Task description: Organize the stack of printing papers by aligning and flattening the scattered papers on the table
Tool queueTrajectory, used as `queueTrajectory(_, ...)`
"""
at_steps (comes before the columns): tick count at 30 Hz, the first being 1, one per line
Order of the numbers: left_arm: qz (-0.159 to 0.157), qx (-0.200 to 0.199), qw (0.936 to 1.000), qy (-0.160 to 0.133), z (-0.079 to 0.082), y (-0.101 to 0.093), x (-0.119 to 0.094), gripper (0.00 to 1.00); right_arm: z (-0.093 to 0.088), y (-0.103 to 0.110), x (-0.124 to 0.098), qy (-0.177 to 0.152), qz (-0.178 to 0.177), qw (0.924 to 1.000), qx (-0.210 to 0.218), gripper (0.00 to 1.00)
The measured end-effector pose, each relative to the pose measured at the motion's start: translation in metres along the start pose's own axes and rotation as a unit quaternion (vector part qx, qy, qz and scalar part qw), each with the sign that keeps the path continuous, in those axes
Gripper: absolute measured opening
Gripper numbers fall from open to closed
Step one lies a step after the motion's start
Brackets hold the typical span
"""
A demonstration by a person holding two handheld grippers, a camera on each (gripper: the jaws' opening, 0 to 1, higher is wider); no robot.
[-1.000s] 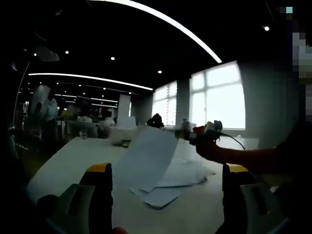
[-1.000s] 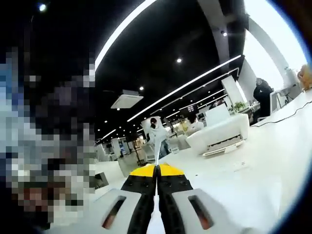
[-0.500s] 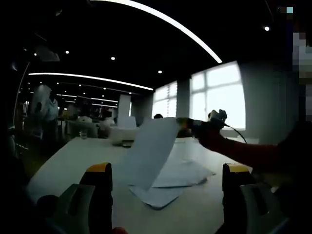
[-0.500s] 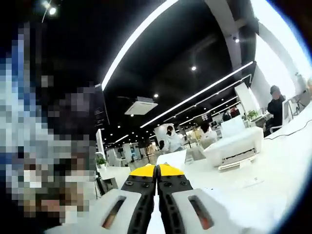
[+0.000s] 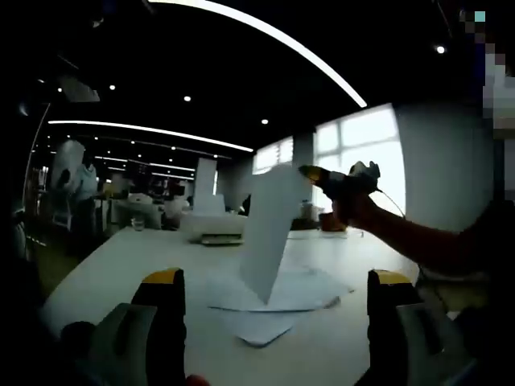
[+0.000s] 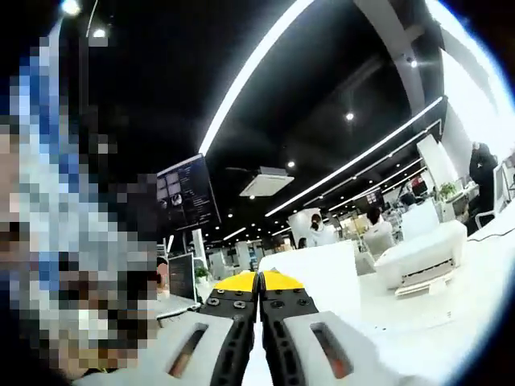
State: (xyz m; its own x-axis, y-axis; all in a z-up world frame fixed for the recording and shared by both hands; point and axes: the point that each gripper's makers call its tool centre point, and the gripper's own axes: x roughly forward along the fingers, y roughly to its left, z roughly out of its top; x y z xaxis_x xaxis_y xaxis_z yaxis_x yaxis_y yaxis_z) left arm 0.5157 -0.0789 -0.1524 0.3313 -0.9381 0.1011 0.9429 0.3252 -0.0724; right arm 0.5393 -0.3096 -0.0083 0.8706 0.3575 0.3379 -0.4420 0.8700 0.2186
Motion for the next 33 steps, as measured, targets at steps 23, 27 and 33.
queueTrajectory(23,-0.005,-0.01,0.9999,-0.009,0.001,-0.003,-0.001,0.97,0.013,0.072,0.01,0.045,0.101,0.9937,-0.019,0.0)
queueTrajectory(27,-0.004,-0.01,0.9999,-0.009,0.001,-0.002,0.0,0.97,0.014,0.079,0.01,0.052,0.11,0.9922,-0.027,0.0)
queueTrajectory(33,-0.005,-0.011,0.9999,-0.012,0.001,-0.002,0.0,0.97,0.017,0.083,0.01,0.055,0.114,0.9914,-0.033,0.0)
